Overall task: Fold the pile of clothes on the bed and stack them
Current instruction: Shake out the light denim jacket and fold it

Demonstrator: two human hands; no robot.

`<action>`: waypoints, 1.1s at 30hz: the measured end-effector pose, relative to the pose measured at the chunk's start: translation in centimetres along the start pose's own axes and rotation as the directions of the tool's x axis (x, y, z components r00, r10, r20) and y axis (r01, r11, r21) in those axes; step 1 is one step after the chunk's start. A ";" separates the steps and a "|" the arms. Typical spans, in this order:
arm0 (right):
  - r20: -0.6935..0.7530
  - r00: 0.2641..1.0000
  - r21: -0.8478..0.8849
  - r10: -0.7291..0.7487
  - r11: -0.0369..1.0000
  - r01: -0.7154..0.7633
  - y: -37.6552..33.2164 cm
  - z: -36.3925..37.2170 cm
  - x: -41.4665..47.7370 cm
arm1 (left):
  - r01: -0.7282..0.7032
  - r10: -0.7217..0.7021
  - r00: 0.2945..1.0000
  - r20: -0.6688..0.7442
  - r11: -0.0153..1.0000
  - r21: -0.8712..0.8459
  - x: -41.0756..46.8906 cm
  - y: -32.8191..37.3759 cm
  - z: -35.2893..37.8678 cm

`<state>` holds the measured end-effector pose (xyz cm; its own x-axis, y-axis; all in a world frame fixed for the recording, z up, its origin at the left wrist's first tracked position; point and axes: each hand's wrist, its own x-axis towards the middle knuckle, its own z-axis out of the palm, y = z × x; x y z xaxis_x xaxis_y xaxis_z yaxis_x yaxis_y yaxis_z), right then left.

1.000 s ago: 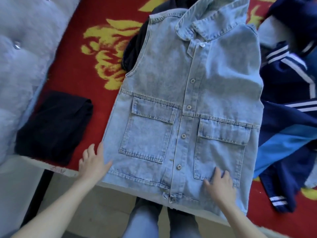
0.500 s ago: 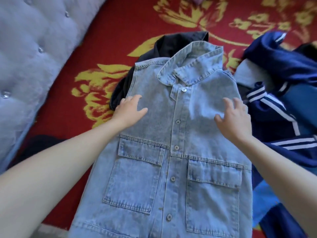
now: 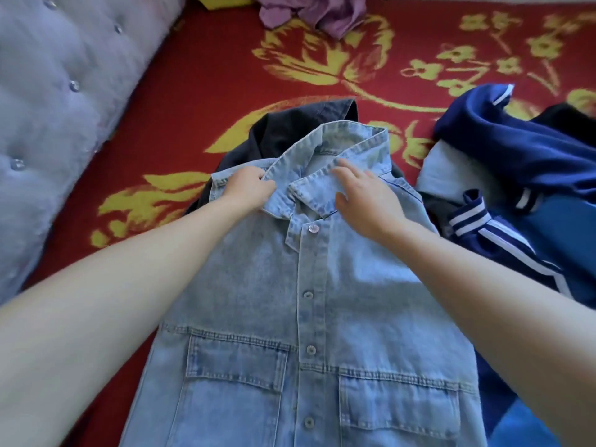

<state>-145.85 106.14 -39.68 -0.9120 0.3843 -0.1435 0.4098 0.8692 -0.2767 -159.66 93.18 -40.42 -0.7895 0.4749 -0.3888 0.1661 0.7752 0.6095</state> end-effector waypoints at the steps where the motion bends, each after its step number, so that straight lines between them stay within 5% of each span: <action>1: 0.024 0.999 -0.020 -0.027 0.999 0.027 -0.5 0.3 0.9 | 0.006 -0.006 1.000 0.003 1.000 -0.028 0.2 0.0 -0.2; 6: 0.124 0.988 -0.115 0.087 0.991 -0.073 -0.4 1.0 4.0 | 0.026 -0.020 0.999 0.039 0.984 -0.175 0.5 1.4 -1.4; 9: 0.040 0.976 -0.098 0.216 0.972 -0.212 0.9 1.3 3.9 | 0.044 -0.026 0.998 0.063 0.948 -0.315 0.2 3.6 -1.7; 11: -0.112 0.951 -0.060 0.289 0.953 -0.297 2.0 1.1 3.4 | 0.095 -0.065 0.995 0.075 0.841 -0.533 0.1 5.6 -1.2; 14: -0.171 0.944 0.154 0.281 0.954 -0.256 3.4 0.3 2.9 | 0.232 -0.016 0.959 0.284 0.619 -0.750 0.4 8.2 0.5; 16: -0.150 0.962 0.323 0.228 0.931 -0.170 4.3 -0.3 2.7 | 0.229 0.067 0.908 0.413 0.746 -0.626 0.7 8.4 2.1; 18: -0.166 0.952 0.410 0.257 0.896 -0.171 5.6 -0.6 2.3 | 0.061 0.133 0.908 0.397 0.896 -0.440 1.2 7.2 3.2; 22: 0.004 0.895 0.316 0.446 0.849 -0.424 9.2 -0.8 0.9 | -0.278 0.276 0.960 -0.049 0.915 -0.292 3.0 3.6 2.0; 24: 0.137 0.883 0.405 0.448 0.789 -0.463 10.1 -0.7 0.2 | -0.238 0.243 0.962 -0.125 0.970 0.057 4.1 1.9 0.7; 26: 0.183 0.898 0.444 0.400 0.781 -0.439 10.4 -0.4 -0.1 | -0.104 0.094 0.994 0.056 0.969 0.226 4.2 0.5 -0.4; 29: 0.015 0.900 0.401 0.436 0.822 -0.405 10.5 0.3 -0.6 | -0.085 -0.010 0.962 0.274 0.939 0.333 3.6 -0.9 -0.9; 33: -0.224 0.815 0.369 0.534 0.821 -0.436 10.9 0.1 -3.4 | -0.298 0.283 0.953 0.111 0.797 0.524 2.9 -1.5 -2.7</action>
<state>-138.27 114.31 -42.29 -0.5290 0.8471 -0.0514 0.7409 0.4314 -0.5148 -163.82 92.30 -40.59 -0.6393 0.7182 -0.2749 0.6778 0.6951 0.2396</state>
